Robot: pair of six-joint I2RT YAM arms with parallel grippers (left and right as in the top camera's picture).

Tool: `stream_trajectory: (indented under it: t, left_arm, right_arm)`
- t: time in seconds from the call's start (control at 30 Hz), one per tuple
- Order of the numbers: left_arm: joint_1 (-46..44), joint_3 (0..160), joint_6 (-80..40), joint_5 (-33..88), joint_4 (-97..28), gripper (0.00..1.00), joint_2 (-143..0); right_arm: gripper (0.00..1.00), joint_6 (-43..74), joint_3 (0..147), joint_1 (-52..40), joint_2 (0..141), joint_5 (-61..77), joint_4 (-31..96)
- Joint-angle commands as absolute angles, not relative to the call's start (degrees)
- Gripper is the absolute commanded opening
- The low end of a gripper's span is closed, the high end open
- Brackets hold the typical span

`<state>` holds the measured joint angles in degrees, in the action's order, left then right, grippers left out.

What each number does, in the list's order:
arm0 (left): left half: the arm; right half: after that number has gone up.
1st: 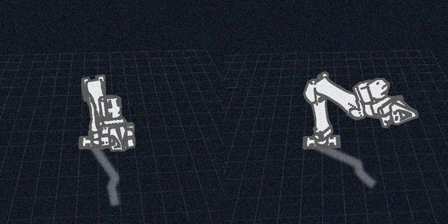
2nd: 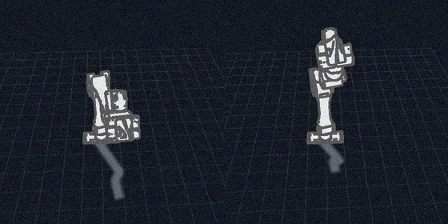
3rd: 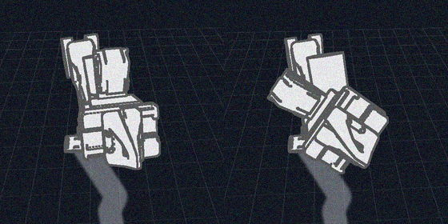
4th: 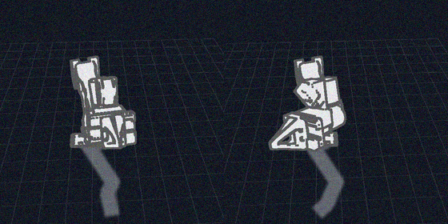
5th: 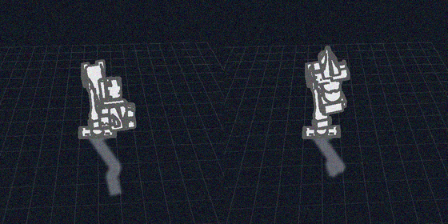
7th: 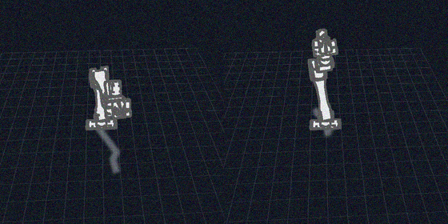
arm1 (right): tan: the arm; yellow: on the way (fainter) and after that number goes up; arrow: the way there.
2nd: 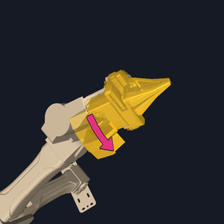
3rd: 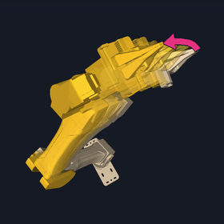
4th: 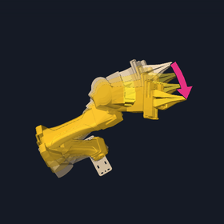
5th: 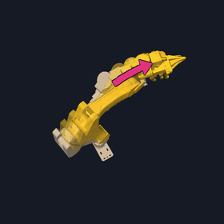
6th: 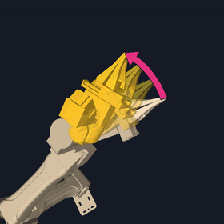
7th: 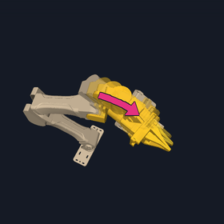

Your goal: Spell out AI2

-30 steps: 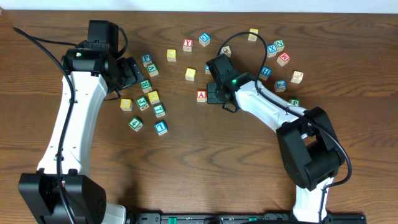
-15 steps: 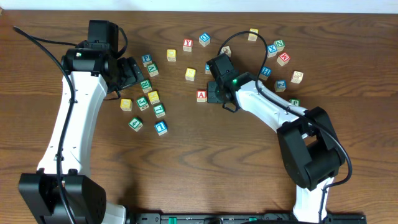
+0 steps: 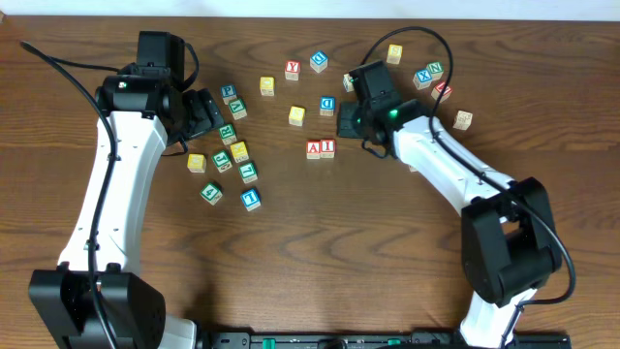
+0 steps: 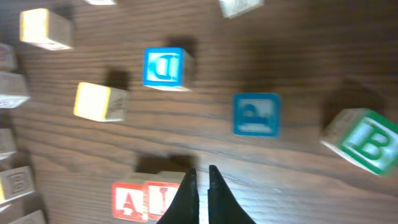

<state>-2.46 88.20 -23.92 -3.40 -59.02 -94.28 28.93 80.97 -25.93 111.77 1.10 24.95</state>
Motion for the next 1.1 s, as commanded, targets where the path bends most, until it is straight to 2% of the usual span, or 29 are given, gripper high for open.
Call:
stream_trajectory:
  t: [0.0, 0.4, 1.07]
  left_arm:
    - [-2.48, 88.73, -23.59, -4.56, -59.33, 0.98, -94.41]
    - [-2.48, 88.73, -23.59, -4.54, -59.33, 0.98, -94.41]
    - [-2.48, 88.73, -23.59, -4.56, -59.33, 0.98, -94.41]
  right_arm:
    - [0.01, 30.79, 81.73, -28.14, 114.69, 1.83, 23.18]
    - [0.01, 30.92, 81.73, -30.44, 118.91, 0.34, 18.81]
    - [0.01, 30.74, 81.69, -30.55, 120.03, 0.4, 19.35]
